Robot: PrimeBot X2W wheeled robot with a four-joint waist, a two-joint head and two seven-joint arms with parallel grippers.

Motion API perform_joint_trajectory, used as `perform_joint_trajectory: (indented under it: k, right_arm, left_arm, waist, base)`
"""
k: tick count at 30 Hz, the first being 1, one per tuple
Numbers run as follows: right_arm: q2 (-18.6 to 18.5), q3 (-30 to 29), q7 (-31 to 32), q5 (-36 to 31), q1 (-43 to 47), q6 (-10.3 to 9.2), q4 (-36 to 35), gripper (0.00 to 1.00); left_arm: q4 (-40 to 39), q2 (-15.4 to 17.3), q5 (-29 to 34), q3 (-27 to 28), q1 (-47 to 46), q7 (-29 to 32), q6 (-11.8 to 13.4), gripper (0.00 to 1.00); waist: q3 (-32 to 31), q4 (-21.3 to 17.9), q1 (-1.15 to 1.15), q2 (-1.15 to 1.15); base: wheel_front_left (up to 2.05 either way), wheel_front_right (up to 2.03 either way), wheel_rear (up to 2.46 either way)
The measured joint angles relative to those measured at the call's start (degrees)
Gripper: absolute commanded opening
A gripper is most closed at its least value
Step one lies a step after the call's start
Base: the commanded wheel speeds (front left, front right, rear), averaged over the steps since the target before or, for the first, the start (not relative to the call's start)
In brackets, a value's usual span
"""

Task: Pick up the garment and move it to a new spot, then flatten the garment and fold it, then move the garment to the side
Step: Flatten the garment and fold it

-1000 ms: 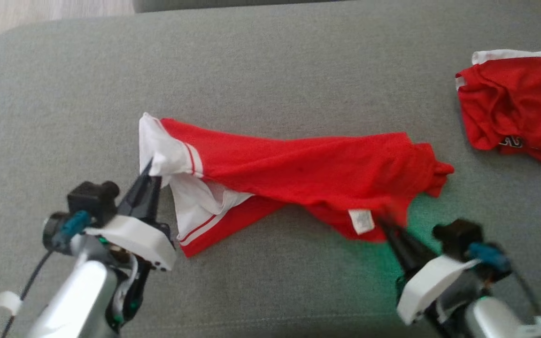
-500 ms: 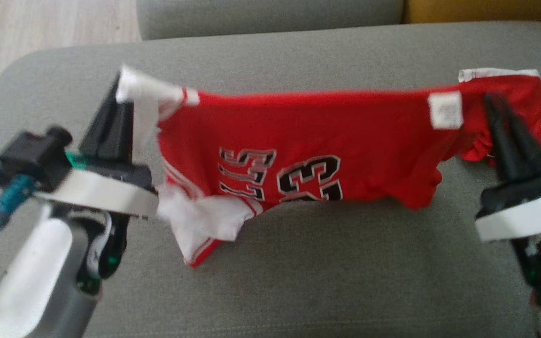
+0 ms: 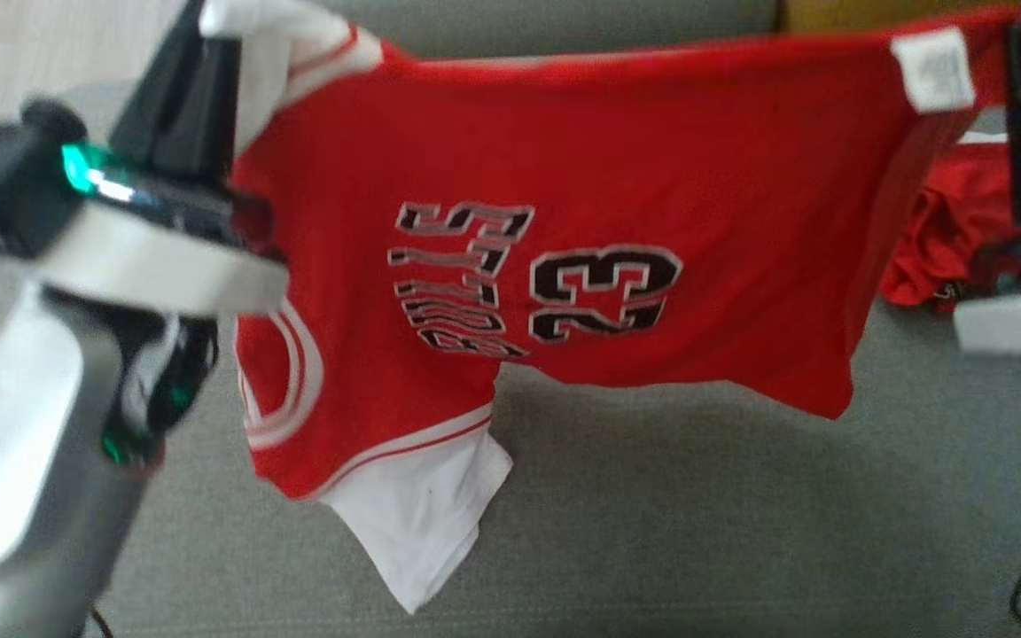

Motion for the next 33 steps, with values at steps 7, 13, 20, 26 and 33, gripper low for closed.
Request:
perform_joint_trajectory:
  k: [7, 13, 20, 26, 33]
  right_arm:
    - [-1.91, 2.16, -2.41, 4.83, -15.10, 0.00, 10.79, 0.00]
    - [-2.45, 8.49, -8.15, 8.31, -35.01, 0.00, 26.24, 0.00]
    - [-0.33, 14.88, -18.33, 10.04, -51.28, 0.00, 47.00, 0.00]
    - [3.30, 18.78, -21.73, 10.56, -59.19, 0.00, 63.30, 0.00]
    - [7.20, 24.37, -22.34, 12.60, -59.41, 0.00, 78.07, 0.00]
  left_arm:
    - [11.23, -1.99, -1.63, -0.01, -13.54, -0.68, -4.76, 0.00]
    - [29.08, -5.44, -2.13, 0.08, -29.69, -4.78, -9.56, 0.00]
    - [48.66, -8.94, 0.34, 0.32, -44.12, -11.06, -11.29, 0.00]
    - [61.07, -12.12, 1.02, 0.63, -49.18, -12.22, -12.16, 0.00]
    - [74.31, -16.92, 0.43, 0.27, -45.76, -12.43, -13.65, 0.00]
  waist:
    - [3.54, 0.10, 0.00, 0.00]
    - [7.95, 0.11, 0.01, 0.00]
    - [9.58, -0.30, 0.00, 0.00]
    - [10.64, -0.02, 0.00, 0.00]
    - [14.17, 0.88, 0.02, 0.00]
  base:
    - [0.00, 0.00, 0.00]
    - [0.00, 0.00, 0.00]
    - [0.00, 0.00, 0.00]
    - [0.00, 0.00, 0.00]
    - [0.00, 0.00, 0.00]
